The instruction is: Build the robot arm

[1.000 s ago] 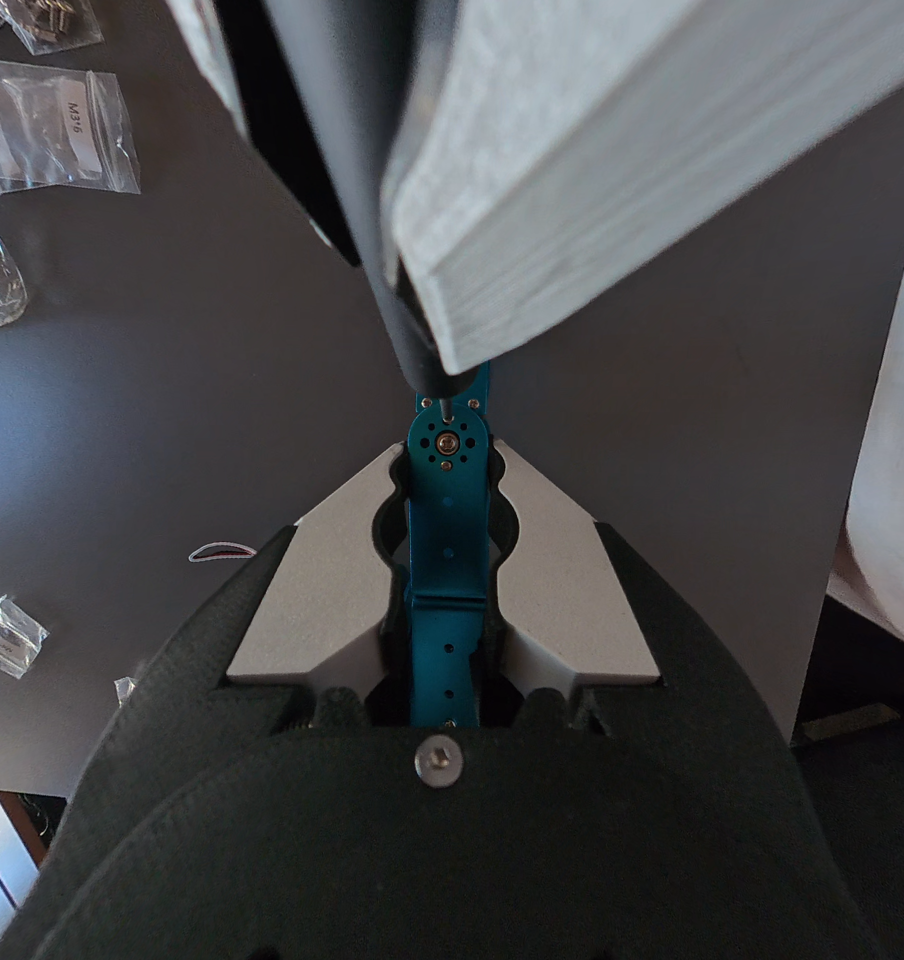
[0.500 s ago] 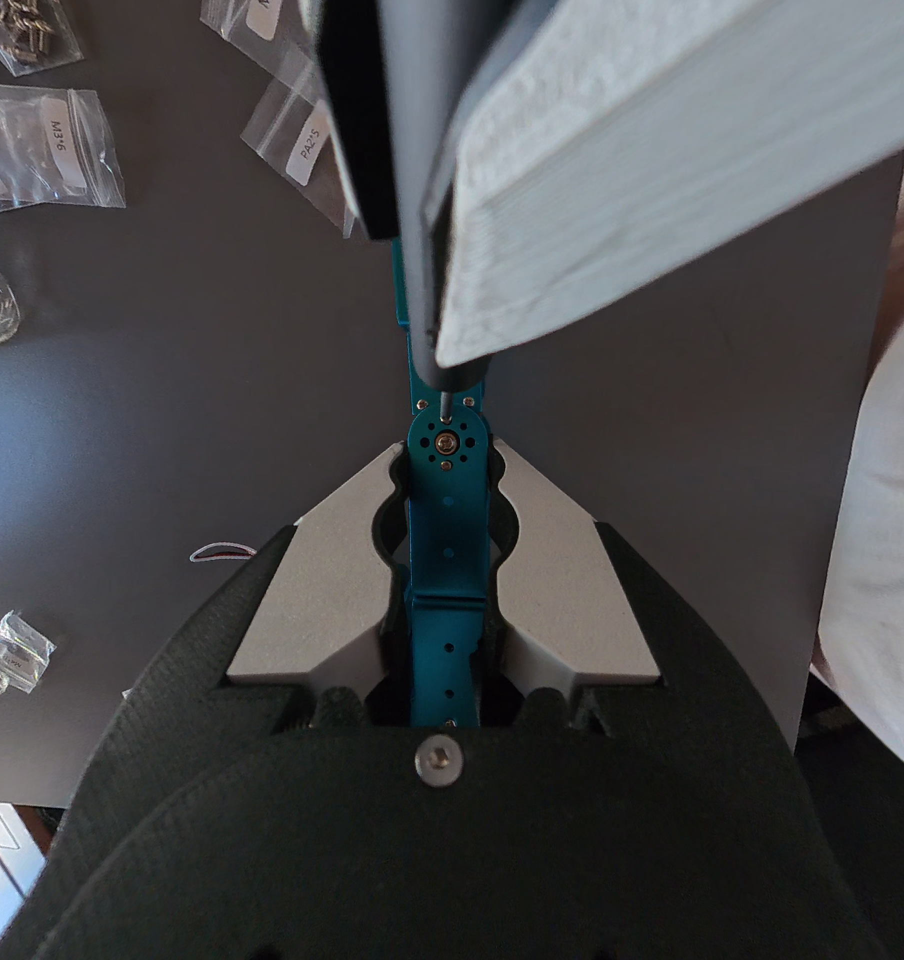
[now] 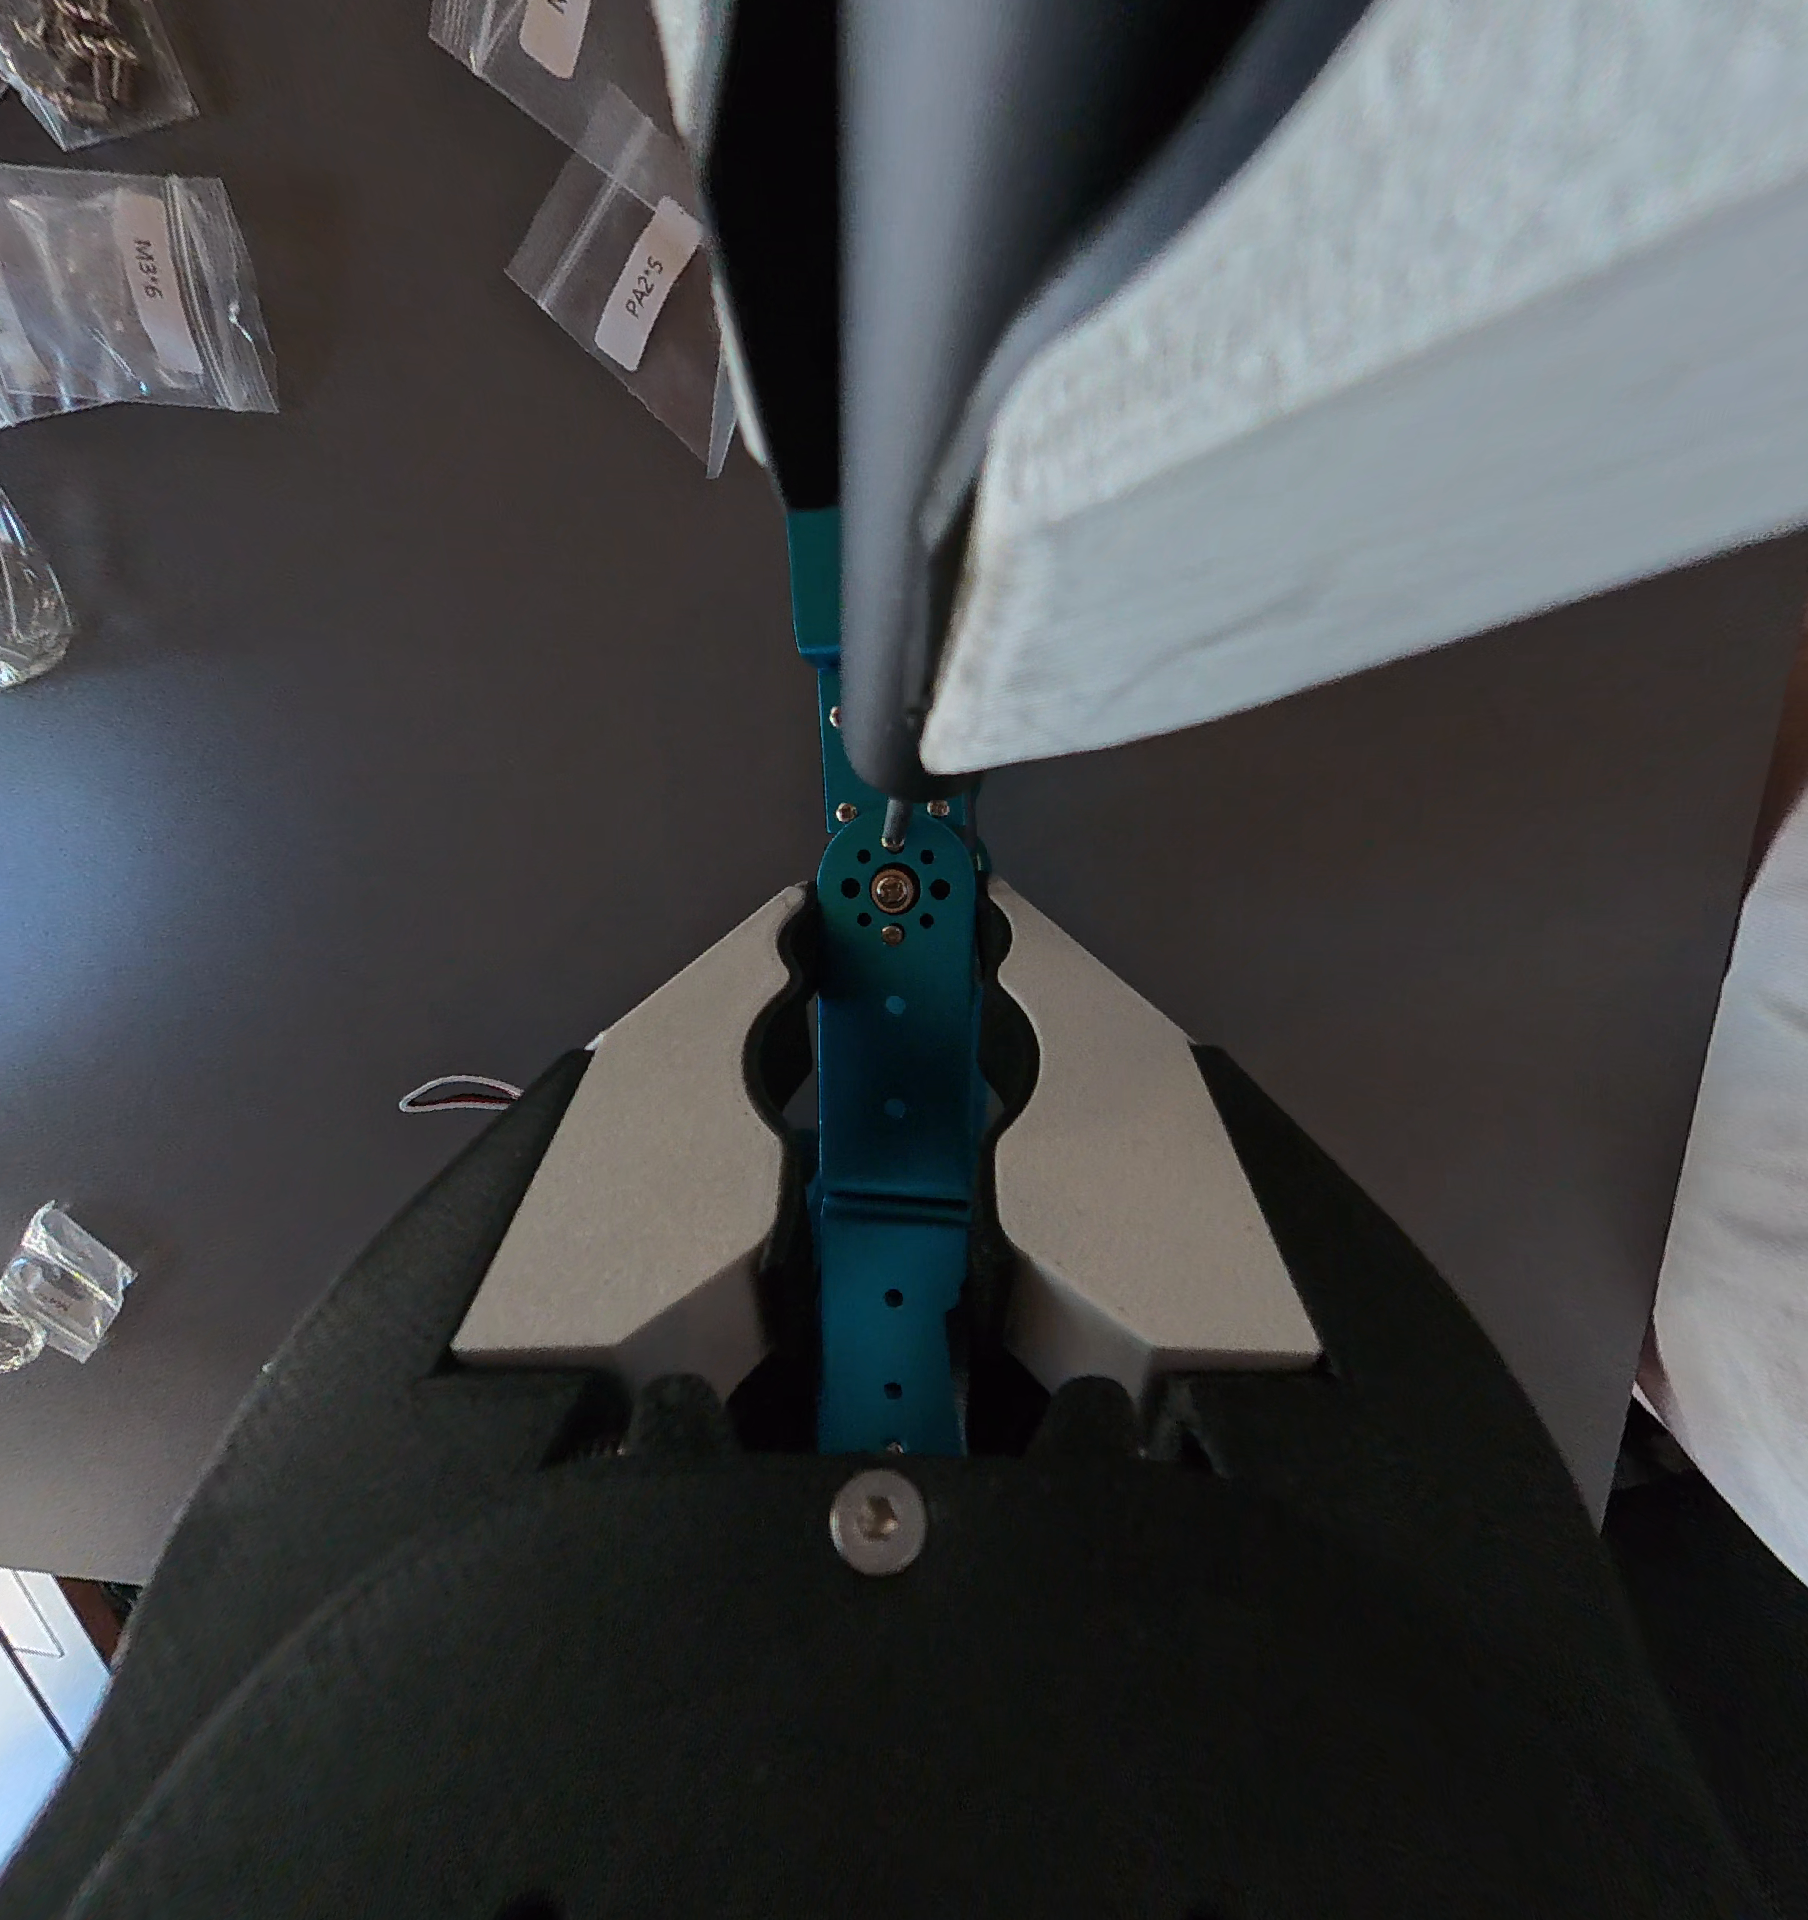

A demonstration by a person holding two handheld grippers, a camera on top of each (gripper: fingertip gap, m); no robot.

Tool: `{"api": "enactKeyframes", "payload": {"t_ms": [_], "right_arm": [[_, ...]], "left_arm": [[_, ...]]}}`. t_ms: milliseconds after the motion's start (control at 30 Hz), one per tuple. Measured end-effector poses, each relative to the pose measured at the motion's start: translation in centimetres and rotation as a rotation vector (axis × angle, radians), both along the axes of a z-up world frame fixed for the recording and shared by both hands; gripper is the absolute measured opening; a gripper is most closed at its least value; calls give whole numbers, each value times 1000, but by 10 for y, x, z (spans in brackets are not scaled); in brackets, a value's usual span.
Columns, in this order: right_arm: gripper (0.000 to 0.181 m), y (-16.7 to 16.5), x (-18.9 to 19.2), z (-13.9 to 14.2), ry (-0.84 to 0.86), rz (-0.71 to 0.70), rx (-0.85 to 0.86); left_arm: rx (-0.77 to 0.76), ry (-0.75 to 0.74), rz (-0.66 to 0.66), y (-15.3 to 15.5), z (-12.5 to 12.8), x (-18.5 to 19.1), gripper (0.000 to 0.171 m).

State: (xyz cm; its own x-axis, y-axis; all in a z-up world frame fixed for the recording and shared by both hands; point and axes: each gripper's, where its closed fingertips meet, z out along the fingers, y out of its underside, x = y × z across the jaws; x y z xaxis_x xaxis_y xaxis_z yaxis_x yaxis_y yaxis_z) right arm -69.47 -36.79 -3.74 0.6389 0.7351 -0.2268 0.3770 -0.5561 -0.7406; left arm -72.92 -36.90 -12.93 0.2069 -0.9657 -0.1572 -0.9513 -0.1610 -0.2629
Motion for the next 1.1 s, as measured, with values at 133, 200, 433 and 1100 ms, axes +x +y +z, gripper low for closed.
{"api": "enactKeyframes", "payload": {"t_ms": [133,200,433,1100], "right_arm": [[18,0,-1,0,-38,38,3],[18,1,-2,0,-49,53,-1],[19,2,-2,0,-80,100,-13],[19,5,-19,4,-290,387,6]], "left_arm": [[6,-13,5,1,-1,2,28],[-4,-23,11,0,-2,3,35],[-45,-116,29,-6,12,4,52],[-136,-766,-81,1,164,26,43]]}}
